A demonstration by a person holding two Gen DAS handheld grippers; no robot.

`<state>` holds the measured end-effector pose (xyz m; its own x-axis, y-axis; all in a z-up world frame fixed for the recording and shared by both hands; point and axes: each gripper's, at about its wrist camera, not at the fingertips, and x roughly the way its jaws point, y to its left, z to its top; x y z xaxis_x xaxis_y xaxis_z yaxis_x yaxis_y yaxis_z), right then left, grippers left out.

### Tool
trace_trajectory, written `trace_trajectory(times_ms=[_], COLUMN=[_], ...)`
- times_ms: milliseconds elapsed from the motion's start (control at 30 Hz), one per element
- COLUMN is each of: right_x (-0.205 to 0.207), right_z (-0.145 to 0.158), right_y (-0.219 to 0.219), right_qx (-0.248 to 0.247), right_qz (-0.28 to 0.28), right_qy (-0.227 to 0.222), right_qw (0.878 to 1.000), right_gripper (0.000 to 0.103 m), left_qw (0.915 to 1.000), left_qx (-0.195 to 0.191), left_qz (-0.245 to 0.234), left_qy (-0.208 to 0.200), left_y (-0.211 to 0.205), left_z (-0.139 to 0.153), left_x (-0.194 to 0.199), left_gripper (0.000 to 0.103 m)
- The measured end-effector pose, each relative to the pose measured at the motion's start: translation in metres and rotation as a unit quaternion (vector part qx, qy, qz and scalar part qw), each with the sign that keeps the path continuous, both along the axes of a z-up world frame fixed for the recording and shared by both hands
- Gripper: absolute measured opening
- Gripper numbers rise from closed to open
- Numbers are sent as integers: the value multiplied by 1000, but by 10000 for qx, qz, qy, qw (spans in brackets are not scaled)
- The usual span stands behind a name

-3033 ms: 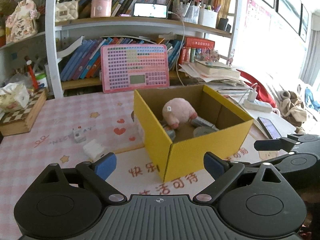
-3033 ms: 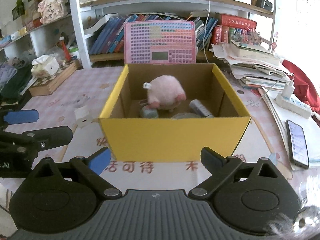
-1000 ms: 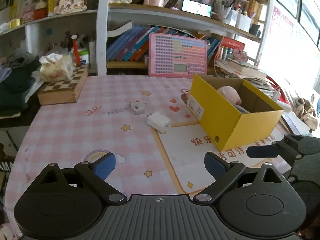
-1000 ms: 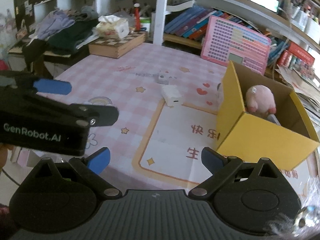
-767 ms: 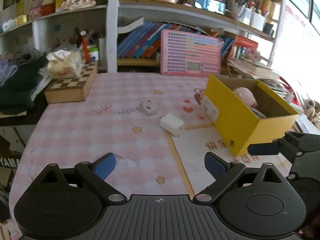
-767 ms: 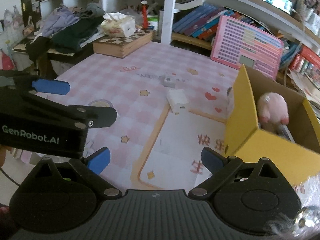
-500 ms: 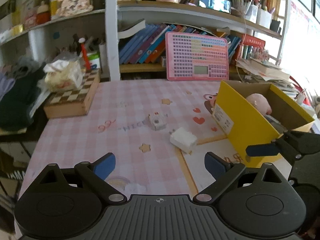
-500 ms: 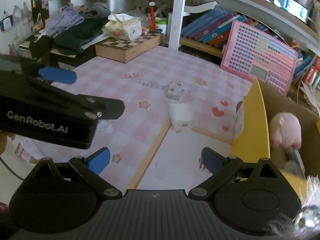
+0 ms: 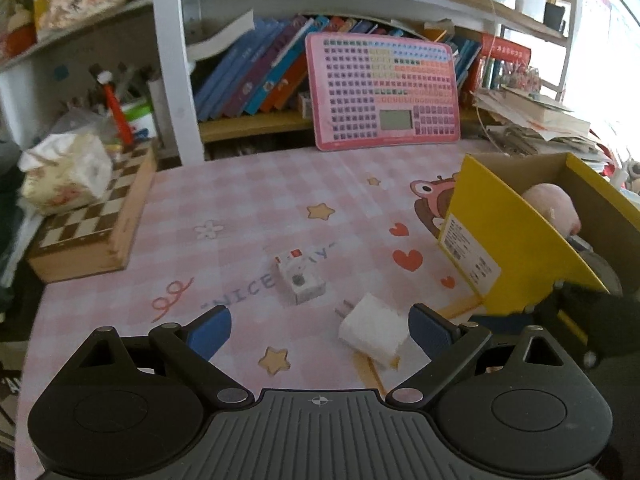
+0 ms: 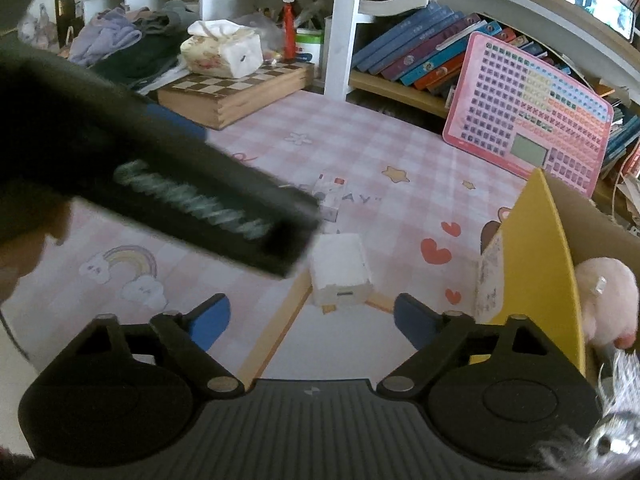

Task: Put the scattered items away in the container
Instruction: 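Move the right tool to the white charger while the left tool approaches the small white box, then close the right tool on the white charger while the left tool grasps the small white box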

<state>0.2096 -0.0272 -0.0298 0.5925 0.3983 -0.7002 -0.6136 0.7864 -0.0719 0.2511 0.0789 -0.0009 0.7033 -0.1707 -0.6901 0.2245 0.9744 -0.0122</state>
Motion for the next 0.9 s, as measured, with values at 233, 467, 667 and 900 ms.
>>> trace_trajectory(times_ms=[233, 467, 667, 900], right_x=[22, 36, 45, 54], right_z=[-16, -26, -29, -35], right_y=[9, 15, 16, 17], right_qx=[116, 42, 55, 71], right_qz=[-216, -360, -384, -404], right_qy=[51, 168, 228, 364], right_qw=[9997, 9992, 9990, 9985], right_gripper=[82, 79, 75, 72], left_qw=[9996, 9976, 9953, 9950], left_qx=[241, 40, -96, -134], left_qz=[-28, 336, 505, 522], left_qy=[150, 598, 822, 842], left_y=[-14, -9, -4, -5], left_z=[-23, -49, -63, -68], left_x=[45, 83, 105, 112], left_gripper=[89, 61, 44, 39])
